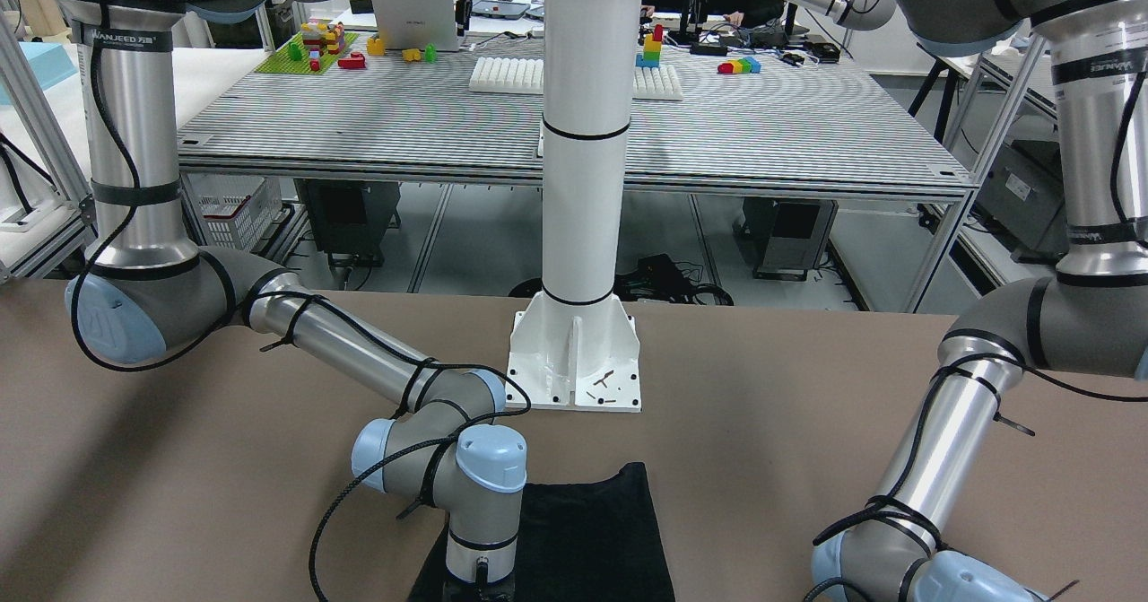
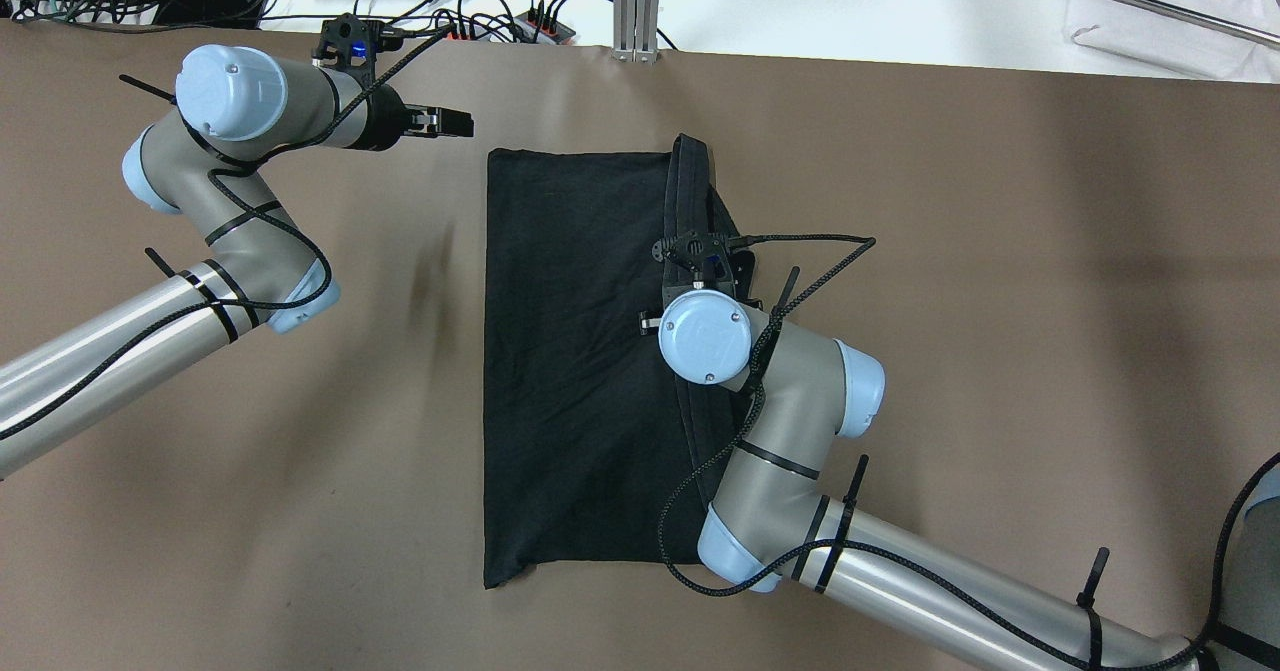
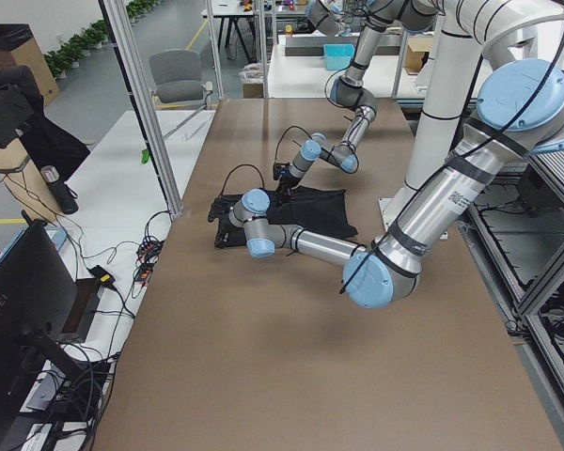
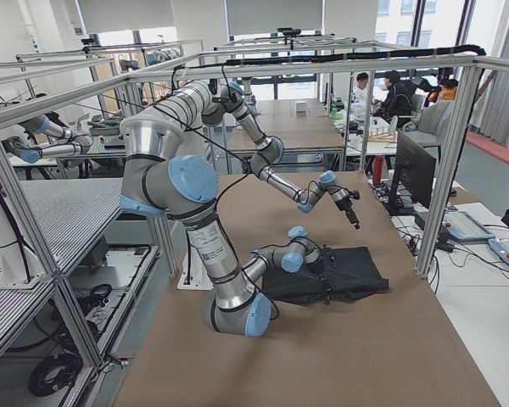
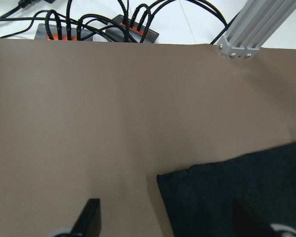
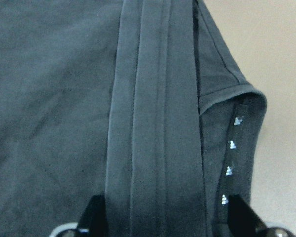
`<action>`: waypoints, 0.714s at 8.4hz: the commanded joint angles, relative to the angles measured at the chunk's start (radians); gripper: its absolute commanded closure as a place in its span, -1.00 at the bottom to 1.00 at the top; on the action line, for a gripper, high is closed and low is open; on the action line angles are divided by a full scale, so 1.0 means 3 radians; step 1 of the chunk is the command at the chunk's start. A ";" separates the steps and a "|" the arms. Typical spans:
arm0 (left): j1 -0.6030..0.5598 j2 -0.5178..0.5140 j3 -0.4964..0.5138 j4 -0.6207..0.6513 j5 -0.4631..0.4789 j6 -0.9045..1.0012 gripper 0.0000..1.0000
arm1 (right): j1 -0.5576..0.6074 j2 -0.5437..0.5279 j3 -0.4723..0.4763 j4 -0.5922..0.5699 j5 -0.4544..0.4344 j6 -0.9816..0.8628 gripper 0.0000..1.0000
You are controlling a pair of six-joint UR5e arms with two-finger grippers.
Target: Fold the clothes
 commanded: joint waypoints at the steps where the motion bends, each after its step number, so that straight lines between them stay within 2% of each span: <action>1: 0.0010 0.0002 0.0001 0.0000 0.0000 -0.0010 -0.89 | 0.0045 -0.0015 0.0005 0.0009 0.0005 -0.0122 -0.78; 6: 0.0040 0.0028 0.0001 -0.0015 -0.0005 -0.0010 -0.89 | 0.0040 -0.0020 0.0061 0.0004 0.0025 -0.0081 -0.75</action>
